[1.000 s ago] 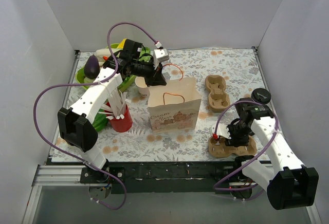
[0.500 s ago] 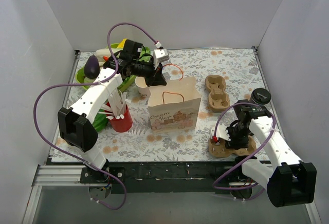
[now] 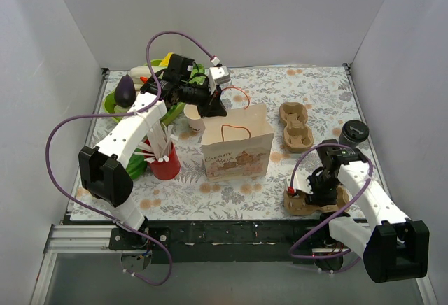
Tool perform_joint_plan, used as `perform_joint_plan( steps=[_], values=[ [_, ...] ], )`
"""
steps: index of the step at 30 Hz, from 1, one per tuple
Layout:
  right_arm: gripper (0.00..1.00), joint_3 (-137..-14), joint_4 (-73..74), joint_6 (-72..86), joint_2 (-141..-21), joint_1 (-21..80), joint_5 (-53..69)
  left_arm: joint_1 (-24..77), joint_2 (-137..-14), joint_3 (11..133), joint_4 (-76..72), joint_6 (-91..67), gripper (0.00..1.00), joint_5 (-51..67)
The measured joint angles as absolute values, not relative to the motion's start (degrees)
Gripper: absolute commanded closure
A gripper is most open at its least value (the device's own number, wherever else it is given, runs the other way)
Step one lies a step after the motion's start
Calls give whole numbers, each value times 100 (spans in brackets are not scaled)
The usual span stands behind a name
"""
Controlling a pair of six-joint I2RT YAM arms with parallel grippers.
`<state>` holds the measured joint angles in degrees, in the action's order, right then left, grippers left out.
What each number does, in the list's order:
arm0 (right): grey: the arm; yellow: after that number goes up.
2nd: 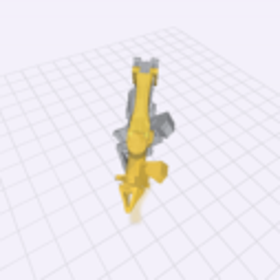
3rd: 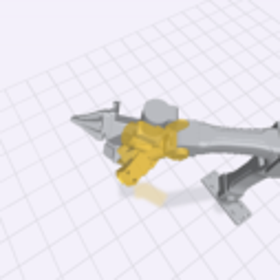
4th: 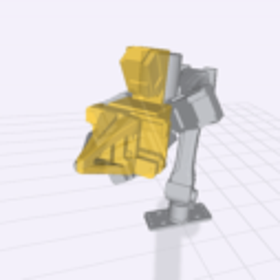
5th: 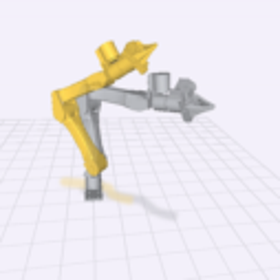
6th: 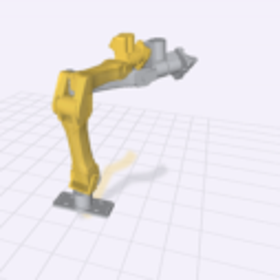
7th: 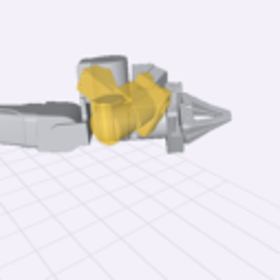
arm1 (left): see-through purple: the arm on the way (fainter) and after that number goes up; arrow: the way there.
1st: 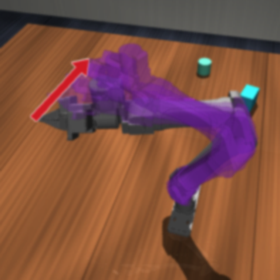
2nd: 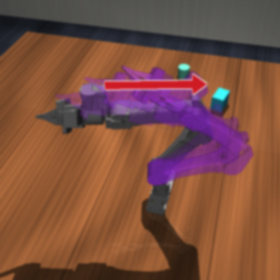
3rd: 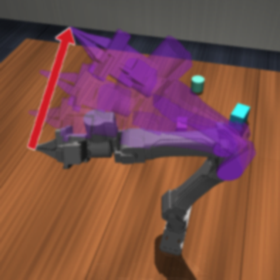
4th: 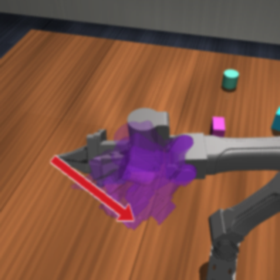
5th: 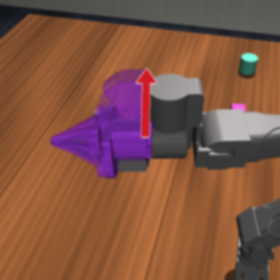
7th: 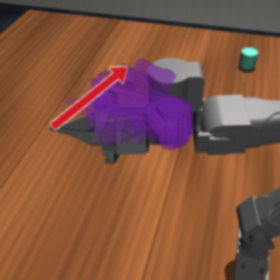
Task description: Pack the takeout coffee
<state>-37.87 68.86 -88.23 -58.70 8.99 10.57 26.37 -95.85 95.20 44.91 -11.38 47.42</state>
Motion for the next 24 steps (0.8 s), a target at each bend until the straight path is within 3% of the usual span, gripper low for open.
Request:
perform_joint_plan(
  steps=[15, 16, 17, 19, 20, 22, 24],
  values=[
    [70, -3693, 6709, -8543, -5638, 899, 930, 2637, -9579, 9498, 4453, -1144, 100, 4742],
    [72, -3693, 6707, -8543, -5601, 899, 928, 2637, -9579, 9498, 4453, -1144, 95, 4742],
    [72, -3693, 6711, -8543, -5568, 899, 930, 2637, -9577, 9494, 4451, -1144, 68, 4742],
    [75, -3697, 6744, -8545, -5461, 899, 943, 2637, -9572, 9465, 4427, -1131, 48, 4742],
    [76, -3715, 6781, -8547, -5398, 902, 969, 2639, -9570, 9441, 4434, -1168, 33, 4737],
    [80, -3785, 6875, -8558, -5310, 899, 1031, 2639, -9570, 9417, 4451, -1260, 21, 4729],
    [83, -3935, 7000, -8569, -5229, 899, 1127, 2639, -9561, 9419, 4399, -1433, 2, 4729]
  ],
)
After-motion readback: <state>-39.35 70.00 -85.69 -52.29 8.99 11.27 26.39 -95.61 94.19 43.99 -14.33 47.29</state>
